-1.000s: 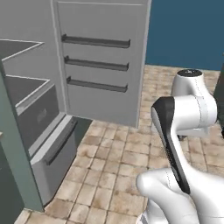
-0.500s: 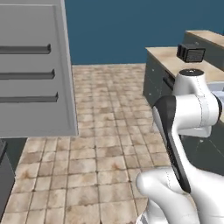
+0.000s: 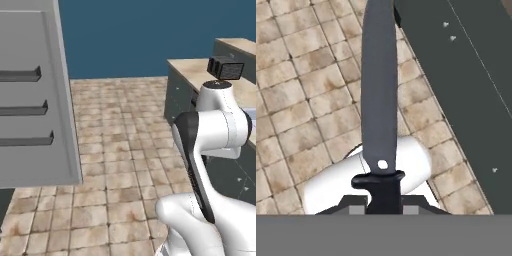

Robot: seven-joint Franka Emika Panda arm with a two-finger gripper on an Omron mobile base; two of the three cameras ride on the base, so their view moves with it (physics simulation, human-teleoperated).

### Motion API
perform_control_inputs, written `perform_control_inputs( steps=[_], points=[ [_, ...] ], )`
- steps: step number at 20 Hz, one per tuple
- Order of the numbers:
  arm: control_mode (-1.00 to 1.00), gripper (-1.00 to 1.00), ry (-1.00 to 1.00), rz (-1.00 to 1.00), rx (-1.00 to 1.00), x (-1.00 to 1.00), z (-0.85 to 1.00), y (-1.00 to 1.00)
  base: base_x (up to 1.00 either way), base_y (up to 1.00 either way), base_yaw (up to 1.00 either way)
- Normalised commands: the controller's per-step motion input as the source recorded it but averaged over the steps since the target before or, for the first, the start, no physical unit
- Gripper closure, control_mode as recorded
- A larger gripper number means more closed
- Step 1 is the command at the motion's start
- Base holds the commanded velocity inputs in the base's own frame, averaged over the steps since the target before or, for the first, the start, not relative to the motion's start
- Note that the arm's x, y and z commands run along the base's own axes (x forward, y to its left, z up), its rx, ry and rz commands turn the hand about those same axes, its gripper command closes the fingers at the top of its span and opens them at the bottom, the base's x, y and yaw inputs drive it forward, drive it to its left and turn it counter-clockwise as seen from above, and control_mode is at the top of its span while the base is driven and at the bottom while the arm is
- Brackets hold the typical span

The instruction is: Retrieve the butter from the fridge and place it on a plate on the dining table. Then retrieve the butter knife by the fridge and place it near the plate.

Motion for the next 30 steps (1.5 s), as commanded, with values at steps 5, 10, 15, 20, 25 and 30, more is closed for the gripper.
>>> perform_control_inputs(
  steps=[5,10,15,20,25,30],
  points=[
    [1.0,1.0,0.0,0.0,0.0,0.0,0.0,0.0,1.0,-0.88,0.0],
    [1.0,1.0,0.0,0.0,0.0,0.0,0.0,0.0,1.0,-0.52,-0.03],
    [1.0,1.0,0.0,0.0,0.0,0.0,0.0,0.0,1.0,-0.18,-0.05],
    [1.0,1.0,0.0,0.0,0.0,0.0,0.0,0.0,1.0,-0.2,-0.05],
    [1.0,1.0,0.0,0.0,0.0,0.0,0.0,0.0,1.0,-0.06,-0.08],
    [1.0,1.0,0.0,0.0,0.0,0.0,0.0,0.0,1.0,0.08,-0.19]
  ],
)
